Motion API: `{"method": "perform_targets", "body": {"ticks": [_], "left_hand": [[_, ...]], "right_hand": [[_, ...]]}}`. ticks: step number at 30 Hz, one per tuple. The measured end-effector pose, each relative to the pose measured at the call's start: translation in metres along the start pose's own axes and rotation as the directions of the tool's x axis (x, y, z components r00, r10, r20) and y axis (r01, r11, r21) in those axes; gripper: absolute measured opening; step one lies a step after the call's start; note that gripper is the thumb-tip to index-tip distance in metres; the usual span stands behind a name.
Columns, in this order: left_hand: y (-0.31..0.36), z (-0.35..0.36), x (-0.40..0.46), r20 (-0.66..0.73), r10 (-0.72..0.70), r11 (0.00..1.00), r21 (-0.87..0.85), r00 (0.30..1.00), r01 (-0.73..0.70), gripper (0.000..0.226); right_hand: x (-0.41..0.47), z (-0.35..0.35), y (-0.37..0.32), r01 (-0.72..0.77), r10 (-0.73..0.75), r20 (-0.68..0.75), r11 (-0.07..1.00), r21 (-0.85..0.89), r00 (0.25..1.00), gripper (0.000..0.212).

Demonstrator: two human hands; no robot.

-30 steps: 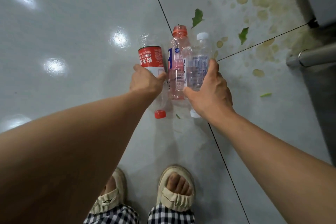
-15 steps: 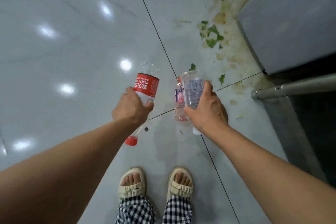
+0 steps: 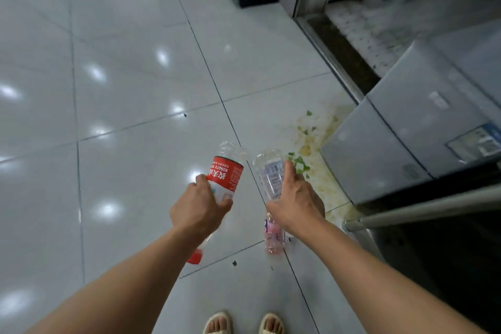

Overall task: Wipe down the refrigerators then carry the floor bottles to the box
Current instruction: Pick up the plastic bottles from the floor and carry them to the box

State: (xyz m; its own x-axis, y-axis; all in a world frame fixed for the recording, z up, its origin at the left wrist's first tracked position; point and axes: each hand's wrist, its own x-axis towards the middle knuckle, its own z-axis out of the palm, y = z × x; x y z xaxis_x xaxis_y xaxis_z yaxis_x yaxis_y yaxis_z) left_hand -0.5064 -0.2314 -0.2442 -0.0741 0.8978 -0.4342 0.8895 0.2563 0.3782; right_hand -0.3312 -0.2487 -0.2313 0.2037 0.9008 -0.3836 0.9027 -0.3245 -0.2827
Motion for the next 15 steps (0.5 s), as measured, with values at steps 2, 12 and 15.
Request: {"method": "perform_targets", "body": {"ticks": [2, 12, 15], "left_hand": [[0.008, -0.037, -0.016, -0.038, 0.015, 1.000, -0.002, 0.999, -0.015, 0.054], [0.033, -0.215, -0.083, -0.246, 0.135, 0.989, 0.091, 0.960, -0.116, 0.054], [0.034, -0.258, -0.101, -0.308, 0.157, 0.985, 0.113, 0.938, -0.128, 0.055]], "right_hand": [[-0.014, -0.037, -0.017, 0.011, -0.011, -0.013, 1.000, -0.010, 1.000, 0.087], [-0.092, -0.182, -0.093, 0.132, -0.142, -0.123, 0.988, -0.086, 0.982, 0.084], [-0.110, -0.210, -0.113, 0.160, -0.174, -0.164, 0.983, -0.095, 0.971, 0.081]]}}
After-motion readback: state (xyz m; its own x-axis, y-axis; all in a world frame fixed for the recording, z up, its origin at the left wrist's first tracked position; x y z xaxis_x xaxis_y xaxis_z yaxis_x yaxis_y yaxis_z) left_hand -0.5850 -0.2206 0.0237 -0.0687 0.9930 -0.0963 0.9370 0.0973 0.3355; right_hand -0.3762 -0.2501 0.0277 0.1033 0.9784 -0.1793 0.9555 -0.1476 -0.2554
